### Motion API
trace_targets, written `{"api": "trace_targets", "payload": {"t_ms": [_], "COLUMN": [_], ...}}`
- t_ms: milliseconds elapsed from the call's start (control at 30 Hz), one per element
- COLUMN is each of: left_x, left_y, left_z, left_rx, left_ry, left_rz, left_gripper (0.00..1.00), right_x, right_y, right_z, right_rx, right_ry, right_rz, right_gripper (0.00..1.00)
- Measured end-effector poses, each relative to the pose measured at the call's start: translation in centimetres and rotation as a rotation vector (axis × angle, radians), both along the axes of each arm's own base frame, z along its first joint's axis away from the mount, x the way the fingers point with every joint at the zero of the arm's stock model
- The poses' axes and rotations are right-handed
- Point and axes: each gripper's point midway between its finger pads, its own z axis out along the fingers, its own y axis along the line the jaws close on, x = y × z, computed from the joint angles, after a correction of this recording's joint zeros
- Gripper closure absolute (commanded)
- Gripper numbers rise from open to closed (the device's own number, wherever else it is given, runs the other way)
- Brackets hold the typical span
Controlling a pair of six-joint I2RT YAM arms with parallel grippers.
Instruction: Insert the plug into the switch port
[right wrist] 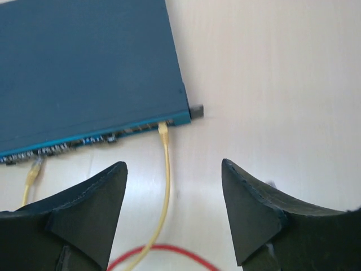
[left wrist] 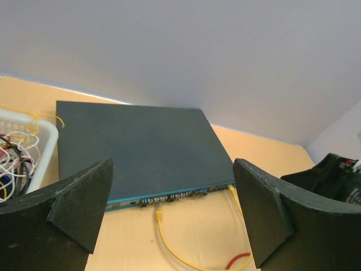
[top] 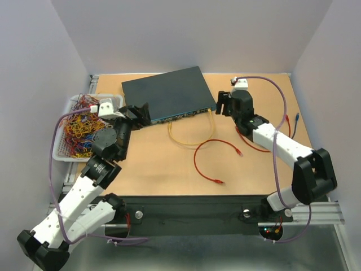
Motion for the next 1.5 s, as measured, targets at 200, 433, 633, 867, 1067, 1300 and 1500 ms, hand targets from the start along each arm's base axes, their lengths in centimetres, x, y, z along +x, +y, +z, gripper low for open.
{"api": "trace_targets", "payload": {"t_ms": [200, 433, 633, 867, 1067, 1300, 1500], "left_x": [1.9, 1.9, 0.8, 0.1, -0.1, 0.1, 0.4], "left_y": [-3.8, -6.2, -6.3, -6.3, -6.5, -6.7, -6.9], "left_z": [-1.5, -2.8, -1.2, -1.5, -1.9, -2.4, -3.0], "left_rx": [0.043, 0.082, 0.072, 0.088, 0.096, 0.102, 0.11], "left_ry": [0.073, 0.144, 0.109, 0.12, 0.135, 0.149, 0.166], "left_rz": [-0.125, -0.237, -0.277, -0.302, -0.316, -0.32, -0.32], "left_gripper": [0.01, 0.01, 0.01, 0.01, 0.01, 0.02, 0.02], "right_x": [-5.8, -11.6, -14.8, -15.1, -14.4, -13.3, -13.2], "right_y": [-2.5, -4.0, -5.4, -7.1, -8.7, -7.5, -6.4], "right_z": [-2.9, -9.9, -13.5, -16.1, -17.9, -18.4, -18.4], "right_rx": [0.047, 0.063, 0.039, 0.001, -0.001, 0.037, 0.077], "right_ry": [0.127, 0.397, 0.546, 0.624, 0.665, 0.657, 0.631], "right_rz": [-0.054, -0.107, -0.176, -0.259, -0.299, -0.23, -0.162], "right_gripper": [0.24, 0.3, 0.3, 0.3, 0.36, 0.67, 0.96]}}
